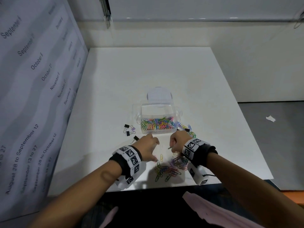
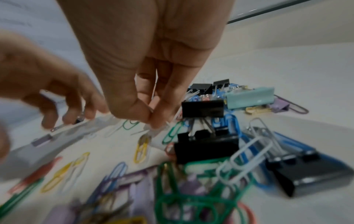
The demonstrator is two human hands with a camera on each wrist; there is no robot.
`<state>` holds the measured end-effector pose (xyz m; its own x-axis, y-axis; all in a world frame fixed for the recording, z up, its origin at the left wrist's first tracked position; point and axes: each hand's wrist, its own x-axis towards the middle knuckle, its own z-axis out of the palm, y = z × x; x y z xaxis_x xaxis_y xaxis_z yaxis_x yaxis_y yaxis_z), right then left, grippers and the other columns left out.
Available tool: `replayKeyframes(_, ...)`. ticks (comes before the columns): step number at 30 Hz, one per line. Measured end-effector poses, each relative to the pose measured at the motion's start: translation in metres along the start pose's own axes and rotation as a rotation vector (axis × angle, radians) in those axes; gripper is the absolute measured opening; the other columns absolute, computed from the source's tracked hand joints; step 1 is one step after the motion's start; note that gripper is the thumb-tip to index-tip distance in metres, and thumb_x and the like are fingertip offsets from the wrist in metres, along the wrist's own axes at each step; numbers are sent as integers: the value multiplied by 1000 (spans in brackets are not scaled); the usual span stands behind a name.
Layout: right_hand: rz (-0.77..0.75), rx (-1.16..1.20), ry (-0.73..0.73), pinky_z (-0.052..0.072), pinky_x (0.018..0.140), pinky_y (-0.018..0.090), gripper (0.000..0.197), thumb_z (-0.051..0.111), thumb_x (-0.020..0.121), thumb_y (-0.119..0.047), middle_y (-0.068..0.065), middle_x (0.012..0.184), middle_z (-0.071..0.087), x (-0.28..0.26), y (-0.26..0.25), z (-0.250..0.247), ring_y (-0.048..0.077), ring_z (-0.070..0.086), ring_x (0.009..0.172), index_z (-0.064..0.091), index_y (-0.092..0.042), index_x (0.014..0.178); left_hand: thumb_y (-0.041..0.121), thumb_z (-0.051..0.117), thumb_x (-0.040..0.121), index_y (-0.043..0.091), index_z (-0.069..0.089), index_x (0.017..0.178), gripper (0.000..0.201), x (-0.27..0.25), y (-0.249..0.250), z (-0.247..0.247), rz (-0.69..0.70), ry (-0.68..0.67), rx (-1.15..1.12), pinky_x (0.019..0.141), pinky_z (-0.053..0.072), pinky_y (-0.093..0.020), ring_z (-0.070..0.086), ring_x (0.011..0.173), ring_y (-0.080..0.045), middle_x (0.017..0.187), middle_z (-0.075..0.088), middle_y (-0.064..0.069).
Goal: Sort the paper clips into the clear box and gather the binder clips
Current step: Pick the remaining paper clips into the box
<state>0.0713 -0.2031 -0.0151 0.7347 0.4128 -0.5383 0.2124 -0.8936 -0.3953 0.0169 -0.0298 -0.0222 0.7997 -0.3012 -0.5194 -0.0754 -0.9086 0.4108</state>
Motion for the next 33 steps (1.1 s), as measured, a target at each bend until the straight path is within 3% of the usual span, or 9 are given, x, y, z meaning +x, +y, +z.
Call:
replayKeyframes(8,-27,137,169,38,46,4,13,66,69,0,-15,59,55,1,-6,-39,2,52,56,71,-11,73,51,77,65,12,46,116,71,11,1,30,-70,90,-52,95,45,-36,47,107,-23,117,43,-6)
replayKeyframes(11,-77,206,245,38,49,4,14,64,70,1,-1,71,69,10,-10,-54,0,50,55,73,-9,75,51,75,68,10,46,118,71,16,7,33,-78,101,-66,94,44,-35,46,106,-24,116,43,-7)
replayKeyframes(16,-104,228,297,53,76,29,24,53,82,-2,6,92,73,28,-13,-63,20,66,80,73,-12,86,16,67,77,7,51,102,31,30,11,46,-100,52,-13,74,35,-29,48,105,-32,113,46,-11)
replayKeyframes(18,-113,215,291,53,83,33,25,51,84,-3,6,99,72,33,-11,-60,23,67,88,73,-14,91,3,57,78,7,51,108,31,31,12,42,-111,64,-67,75,37,-29,49,106,-32,113,48,-12)
replayKeyframes(21,-175,230,311,49,77,23,24,53,83,-2,5,97,70,33,-7,-53,16,62,79,73,-12,90,-3,49,82,9,54,115,36,29,10,30,-89,106,-156,85,42,-31,53,102,-29,107,45,-7)
replayKeyframes(23,-255,226,276,39,65,4,22,54,82,0,4,91,69,28,-5,-48,4,53,68,73,-10,89,-3,56,80,10,57,113,36,27,8,23,-57,90,-174,81,42,-28,53,94,-25,98,40,-1)
replayKeyframes(25,-321,159,173,35,61,1,23,54,80,1,2,89,69,23,-1,-41,0,50,65,72,-8,90,1,59,81,11,60,111,32,26,7,17,-15,59,-162,78,38,-24,52,93,-25,94,40,1)
replayKeyframes(29,-419,-75,-52,37,71,19,27,60,71,0,9,95,67,18,19,-18,14,53,77,71,-11,93,15,67,81,11,58,117,37,20,3,8,76,-14,-81,79,38,-27,51,97,-25,93,41,1)
replayKeyframes(33,-557,-166,-75,52,70,35,23,62,70,0,14,85,65,14,37,6,31,63,77,73,-12,87,10,75,73,18,51,126,59,16,-8,5,131,-105,-5,89,43,-32,48,104,-20,114,45,-5)
